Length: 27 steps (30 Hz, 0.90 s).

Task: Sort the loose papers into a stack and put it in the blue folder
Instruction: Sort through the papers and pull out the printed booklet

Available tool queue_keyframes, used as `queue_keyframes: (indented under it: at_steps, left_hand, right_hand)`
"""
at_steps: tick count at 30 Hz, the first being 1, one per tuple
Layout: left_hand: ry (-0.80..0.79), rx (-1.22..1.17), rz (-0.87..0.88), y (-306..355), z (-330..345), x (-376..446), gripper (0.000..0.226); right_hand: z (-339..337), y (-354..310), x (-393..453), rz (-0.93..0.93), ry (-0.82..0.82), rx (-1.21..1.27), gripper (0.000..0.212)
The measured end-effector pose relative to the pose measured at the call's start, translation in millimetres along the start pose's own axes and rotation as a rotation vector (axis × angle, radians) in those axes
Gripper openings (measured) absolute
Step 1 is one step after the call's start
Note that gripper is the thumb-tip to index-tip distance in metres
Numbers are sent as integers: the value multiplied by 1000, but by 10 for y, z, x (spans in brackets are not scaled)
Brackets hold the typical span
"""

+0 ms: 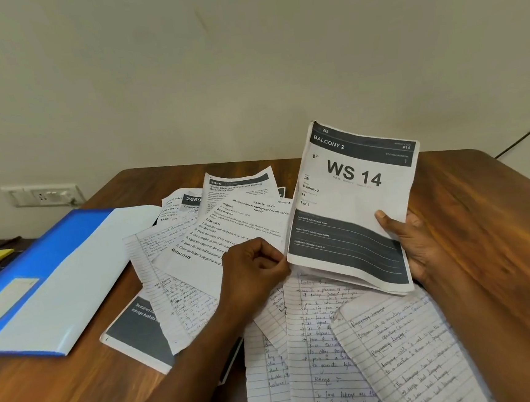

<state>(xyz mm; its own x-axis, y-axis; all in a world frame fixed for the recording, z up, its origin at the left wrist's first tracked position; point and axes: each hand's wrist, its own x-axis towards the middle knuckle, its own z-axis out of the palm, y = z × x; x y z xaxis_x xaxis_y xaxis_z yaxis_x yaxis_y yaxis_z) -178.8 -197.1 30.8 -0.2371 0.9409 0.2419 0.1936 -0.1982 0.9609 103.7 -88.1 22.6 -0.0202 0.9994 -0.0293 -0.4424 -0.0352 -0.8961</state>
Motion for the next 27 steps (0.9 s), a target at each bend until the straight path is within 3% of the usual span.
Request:
queue_keyframes:
  at_steps: [15, 25, 27]
  left_hand:
    - [13, 24, 2, 8, 4, 7, 10]
    - [-56, -129, -72, 14, -46, 36, 7]
    - [-62, -168, -69, 20, -56, 51, 17]
  right_hand:
    - [15, -12, -5, -12, 7, -9, 35]
    - [-5, 3, 28, -20, 50, 5, 44]
    - [-1, 2, 28, -14, 55, 1, 43]
